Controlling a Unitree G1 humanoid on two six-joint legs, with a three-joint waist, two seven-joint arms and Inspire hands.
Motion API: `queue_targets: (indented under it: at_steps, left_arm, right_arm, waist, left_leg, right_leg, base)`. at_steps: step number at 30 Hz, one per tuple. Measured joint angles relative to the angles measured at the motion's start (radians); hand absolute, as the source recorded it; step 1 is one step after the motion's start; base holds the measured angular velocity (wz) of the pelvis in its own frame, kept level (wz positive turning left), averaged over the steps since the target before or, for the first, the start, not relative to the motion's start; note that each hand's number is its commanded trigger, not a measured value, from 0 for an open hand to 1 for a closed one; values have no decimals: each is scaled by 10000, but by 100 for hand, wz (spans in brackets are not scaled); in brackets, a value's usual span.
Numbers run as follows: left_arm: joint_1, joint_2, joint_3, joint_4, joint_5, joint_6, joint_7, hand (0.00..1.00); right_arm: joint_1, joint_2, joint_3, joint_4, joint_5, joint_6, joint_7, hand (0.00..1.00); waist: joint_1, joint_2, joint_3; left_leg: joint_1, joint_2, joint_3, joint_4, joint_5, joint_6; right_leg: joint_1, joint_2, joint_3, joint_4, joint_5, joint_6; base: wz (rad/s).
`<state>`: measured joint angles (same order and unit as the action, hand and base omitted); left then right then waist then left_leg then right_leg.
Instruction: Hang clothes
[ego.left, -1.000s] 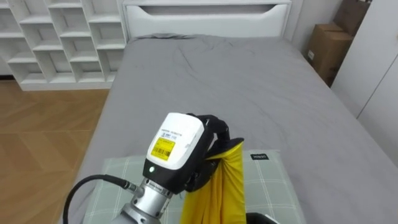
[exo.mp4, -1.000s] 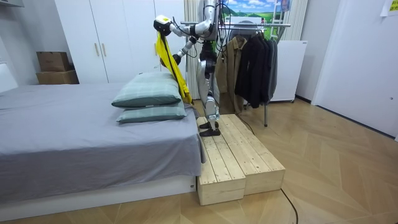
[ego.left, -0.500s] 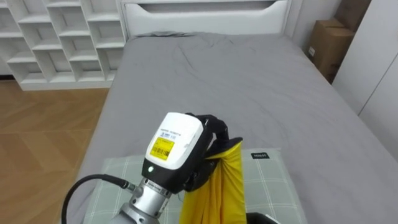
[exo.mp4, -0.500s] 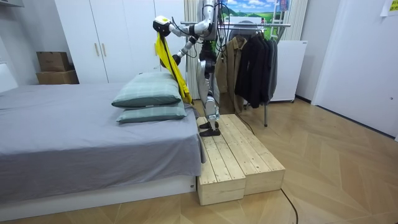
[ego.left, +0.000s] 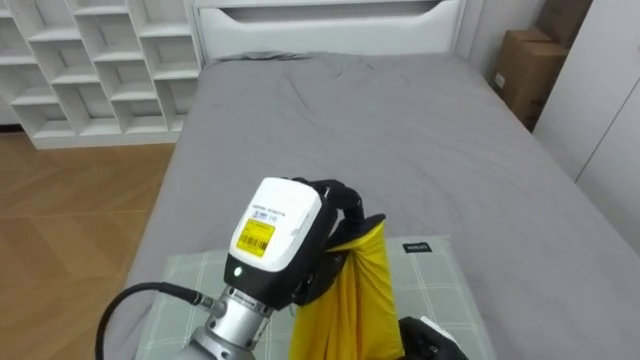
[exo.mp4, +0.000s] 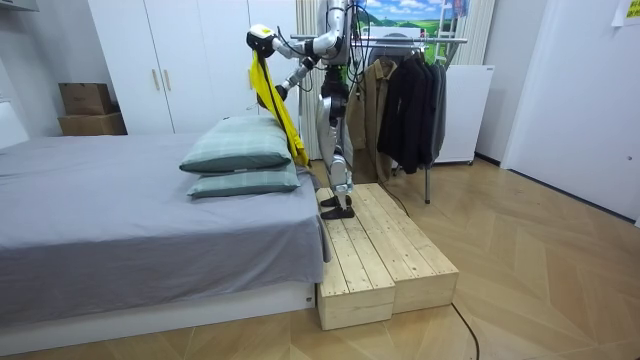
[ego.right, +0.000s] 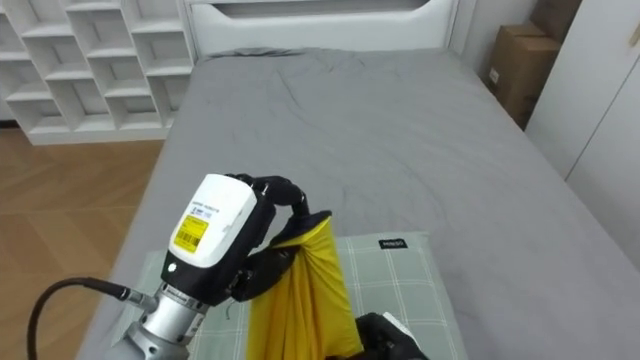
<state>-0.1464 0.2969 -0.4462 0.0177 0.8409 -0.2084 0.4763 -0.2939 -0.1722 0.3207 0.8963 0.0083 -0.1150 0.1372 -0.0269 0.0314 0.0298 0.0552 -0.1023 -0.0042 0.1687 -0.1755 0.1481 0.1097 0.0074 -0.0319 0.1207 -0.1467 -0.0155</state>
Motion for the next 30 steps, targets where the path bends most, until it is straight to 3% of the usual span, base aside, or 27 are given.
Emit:
queue_targets:
  at_steps: [10, 15, 18, 20, 25, 30]
  left_arm:
    - [3, 42, 379, 35, -152, -5, 608, 100]
    - [2, 46, 631, 111, -888, -18, 881, 100]
    - [4, 48, 700, 414, -934, -19, 1034, 100]
    - [6, 48, 690, 459, -1058, -19, 1031, 100]
    - [68, 152, 719, 595, -1798, -19, 1025, 100]
    - [329, 374, 736, 615, -1691, -19, 1018, 100]
  right_arm:
    - [-17, -267, -946, -1828, -4553, -34, -2963, 100]
    - [-17, -994, -1094, -3250, -6436, -32, -4103, 100]
    - [-22, -1234, -1176, -3681, -7050, -167, -4835, 100]
    - [-21, -1371, -1193, -3729, -7124, -230, -5221, 100]
    - [-20, -1545, -1256, -4084, -7252, -288, -5877, 100]
    - [-26, -1552, -1457, -4196, -8127, -444, -6939, 100]
  waist:
    - [62, -106, -69]
    - [91, -274, -115]
    - [50, -508, -185]
    - [38, -633, -167]
    - [43, -659, -169]
    - [71, -659, -170]
  left_leg:
    - [-101, 0, 29, 66, 9, -3]
    - [-92, 42, 205, 78, 15, -14]
    - [-52, 57, 285, 120, 15, -14]
    - [-55, 66, 305, 151, 15, -15]
    - [-75, 67, 299, 162, 15, -12]
    - [-117, 70, 287, 195, 16, -10]
  right_leg:
    - [-99, -14, 52, 35, -2, 3]
    - [-215, 18, 228, 225, -16, 15]
    - [-175, 28, 299, 235, -15, 13]
    - [-195, 37, 314, 302, -13, 11]
    - [-244, 61, 374, 356, 49, 24]
    - [-287, 62, 320, 383, 54, 23]
  base:
    - [0]
    - [-9]
    - [-8]
    - [-2]
    - [0]
    - [0]
